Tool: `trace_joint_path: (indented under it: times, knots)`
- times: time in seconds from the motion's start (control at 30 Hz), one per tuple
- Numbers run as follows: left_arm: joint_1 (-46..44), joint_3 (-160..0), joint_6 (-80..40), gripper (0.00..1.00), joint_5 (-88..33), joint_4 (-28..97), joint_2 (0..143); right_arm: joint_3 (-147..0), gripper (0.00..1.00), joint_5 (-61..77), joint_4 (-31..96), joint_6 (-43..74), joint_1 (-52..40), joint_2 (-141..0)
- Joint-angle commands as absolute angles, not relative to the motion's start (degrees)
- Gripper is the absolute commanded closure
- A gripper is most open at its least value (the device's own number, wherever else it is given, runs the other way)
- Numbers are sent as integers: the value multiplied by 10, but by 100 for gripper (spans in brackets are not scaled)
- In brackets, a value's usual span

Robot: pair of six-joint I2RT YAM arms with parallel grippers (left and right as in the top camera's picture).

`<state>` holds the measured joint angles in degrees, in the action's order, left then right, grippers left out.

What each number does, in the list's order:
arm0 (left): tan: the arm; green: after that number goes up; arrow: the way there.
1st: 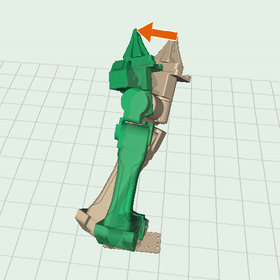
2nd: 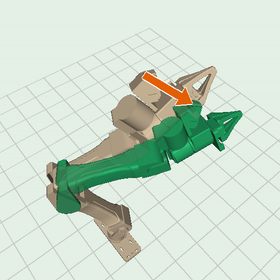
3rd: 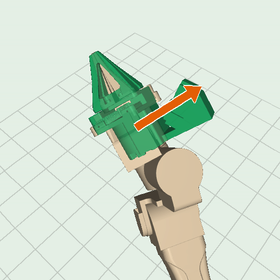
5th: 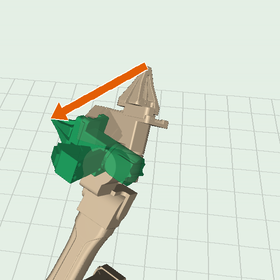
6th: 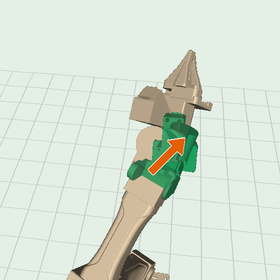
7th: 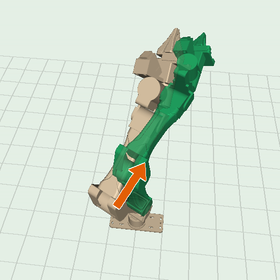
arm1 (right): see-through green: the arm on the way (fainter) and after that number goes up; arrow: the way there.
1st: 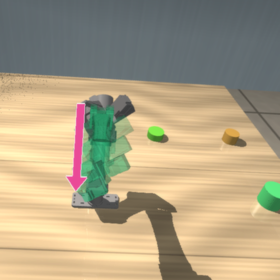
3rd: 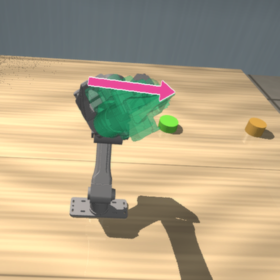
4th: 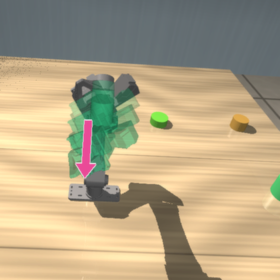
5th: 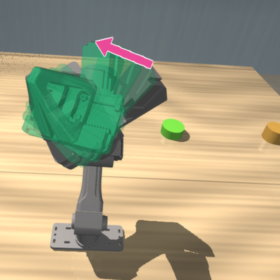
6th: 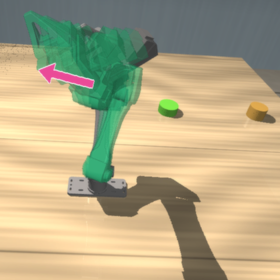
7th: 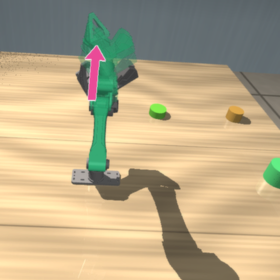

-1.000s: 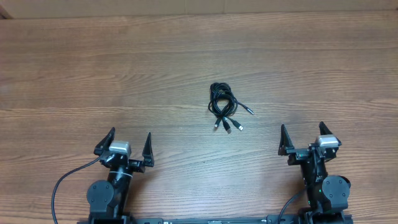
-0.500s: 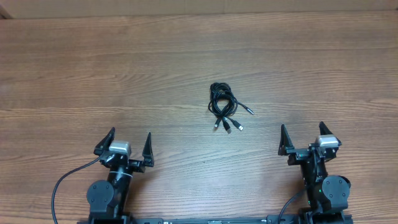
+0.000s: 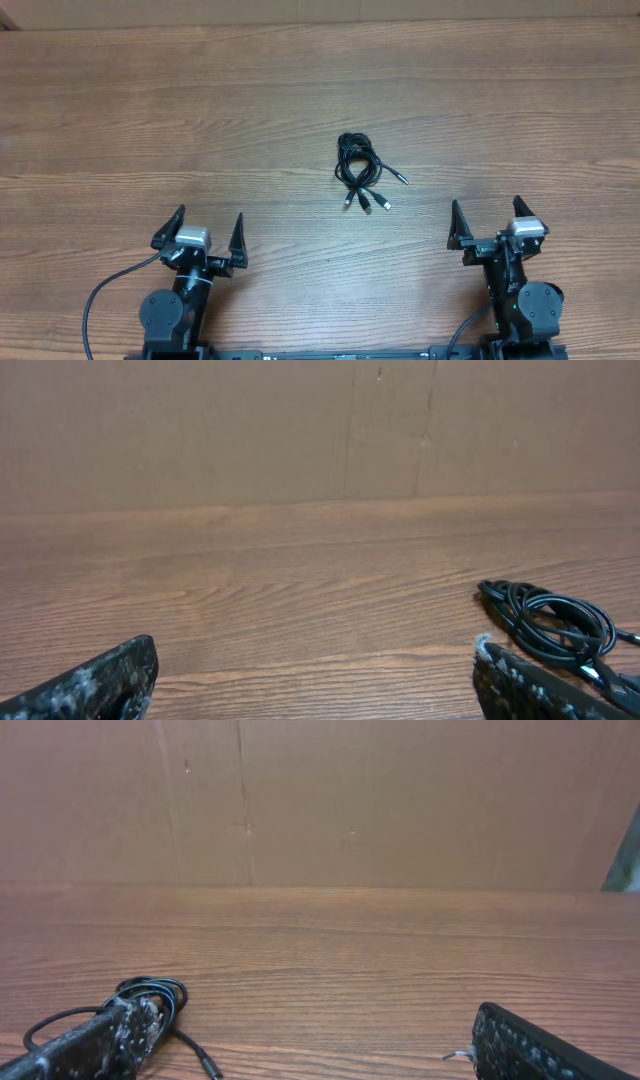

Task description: Untangle cables

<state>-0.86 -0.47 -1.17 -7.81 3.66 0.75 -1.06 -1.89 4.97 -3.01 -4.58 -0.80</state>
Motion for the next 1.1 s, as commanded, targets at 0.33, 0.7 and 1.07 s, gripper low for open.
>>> trace_joint_path:
  times: [0.33,0.7,1.07]
  knots:
    - [-8,-3,-15,0,-73,38,3,-4,0,-18,47,-31,-44,-2]
    - [-8,-3,-15,0,-73,38,3,-4,0,-18,47,-31,-44,-2]
    - [-8,-18,-15,0,-76,61,3,-4,0,-18,47,-31,-44,-2]
